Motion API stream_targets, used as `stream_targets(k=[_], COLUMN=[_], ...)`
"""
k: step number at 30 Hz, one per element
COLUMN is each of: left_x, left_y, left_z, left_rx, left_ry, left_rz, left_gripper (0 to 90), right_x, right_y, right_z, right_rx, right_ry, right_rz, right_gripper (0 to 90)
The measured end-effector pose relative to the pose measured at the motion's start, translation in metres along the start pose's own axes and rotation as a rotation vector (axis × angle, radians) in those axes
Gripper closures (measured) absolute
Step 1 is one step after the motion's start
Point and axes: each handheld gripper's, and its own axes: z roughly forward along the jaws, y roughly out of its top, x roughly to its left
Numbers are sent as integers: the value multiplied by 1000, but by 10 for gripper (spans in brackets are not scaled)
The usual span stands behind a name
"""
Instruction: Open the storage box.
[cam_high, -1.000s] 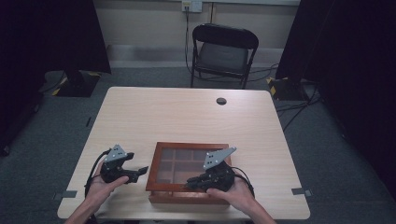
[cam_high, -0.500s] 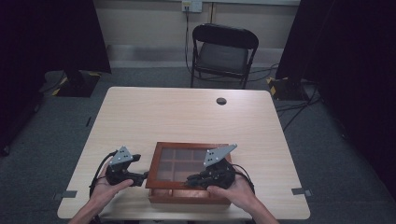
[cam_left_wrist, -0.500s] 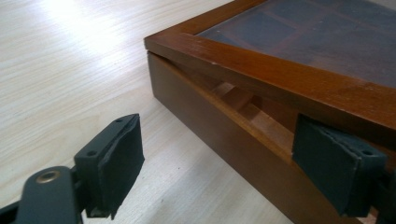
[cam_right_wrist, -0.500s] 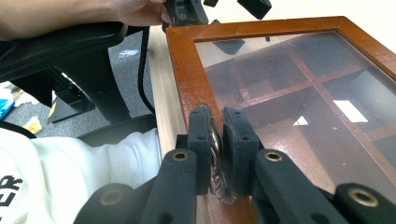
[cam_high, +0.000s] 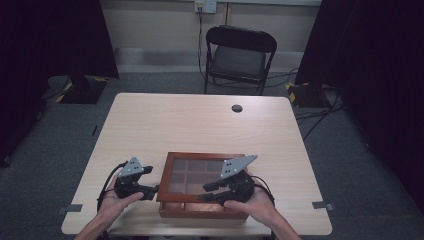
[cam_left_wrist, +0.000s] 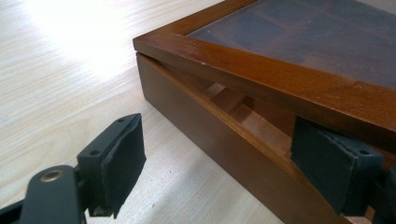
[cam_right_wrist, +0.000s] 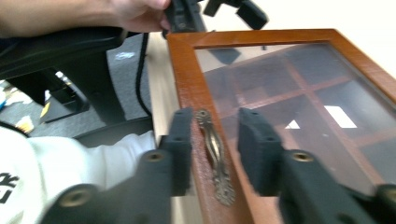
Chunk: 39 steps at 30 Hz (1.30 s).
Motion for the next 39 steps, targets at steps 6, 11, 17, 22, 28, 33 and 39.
stream_targets(k=[6, 11, 17, 22, 28, 33, 39], left_x=[0, -1, -1, 0, -3, -4, -6], left_y=[2, 3, 6, 8, 14, 21, 26], left_z=[-2, -4, -7, -8, -9, -11, -11], left_rx=[-23, -39, -62, -74, -100, -110, -123], left_ry=[3, 5, 5, -7, -27, -23, -43], left_rz=[-5, -8, -19, -25, -13, 8, 10], left_gripper=[177, 186, 211, 211, 193, 188, 182], right_x=[-2, -6, -11, -13, -15, -15, -16], right_y=[-9, -21, -31, -35, -39, -39, -38], right_z=[-14, -30, -40, -44, -48, -53, -57], right_rx=[-27, -42, -62, -70, -79, -96, -108], right_ry=[-63, -88, -118, -133, -162, -185, -198], right_rz=[35, 63, 94, 108, 117, 110, 104], right_gripper=[422, 349, 303, 277, 244, 243, 236])
